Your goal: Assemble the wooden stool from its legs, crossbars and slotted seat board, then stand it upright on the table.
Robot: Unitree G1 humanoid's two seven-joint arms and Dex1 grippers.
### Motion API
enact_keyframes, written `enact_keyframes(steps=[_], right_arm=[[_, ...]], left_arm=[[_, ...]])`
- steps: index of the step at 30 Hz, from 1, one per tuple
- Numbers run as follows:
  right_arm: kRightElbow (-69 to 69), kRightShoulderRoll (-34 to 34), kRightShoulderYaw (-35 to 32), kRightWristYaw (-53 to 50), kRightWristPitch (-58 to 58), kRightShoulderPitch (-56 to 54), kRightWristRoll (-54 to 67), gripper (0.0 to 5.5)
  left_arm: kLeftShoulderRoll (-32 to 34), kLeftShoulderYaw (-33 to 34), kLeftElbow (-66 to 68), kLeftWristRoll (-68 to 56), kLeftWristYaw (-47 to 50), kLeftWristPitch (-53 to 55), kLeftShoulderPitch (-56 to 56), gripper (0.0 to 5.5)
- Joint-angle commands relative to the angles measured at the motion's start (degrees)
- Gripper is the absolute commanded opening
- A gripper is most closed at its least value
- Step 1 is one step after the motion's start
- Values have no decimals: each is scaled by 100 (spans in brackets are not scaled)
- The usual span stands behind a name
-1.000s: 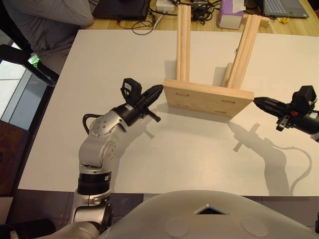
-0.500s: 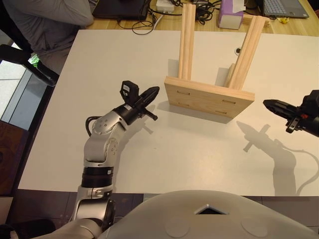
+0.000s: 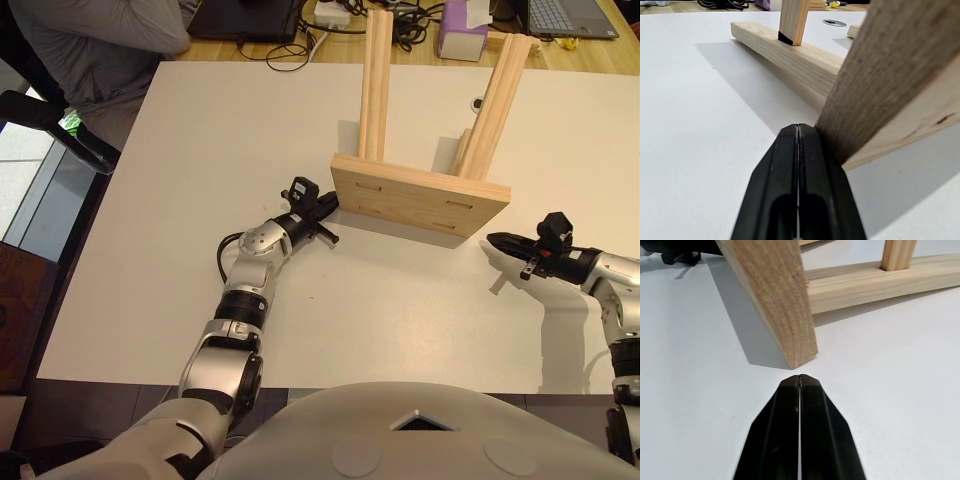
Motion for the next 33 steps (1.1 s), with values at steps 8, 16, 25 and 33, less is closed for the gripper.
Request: enact_keyframes(steps=[8,16,25,33], right_arm=[[593,177,151,-263,-493,-342,-346,0],[993,206,149,-535,-758,-569,-530,0],[1102,202,162,-581,-844,-605,-554,0],[1072,229,183,-577,-829,-628,-562,0]], left_arm=[[684,65,560,413,-190,-199,281,2],[581,-173,243,459,-588,-225,361,2],[455,-394,128,526,-655,-148,323,2],[517,-401,11,520,-728,-80,450,2]])
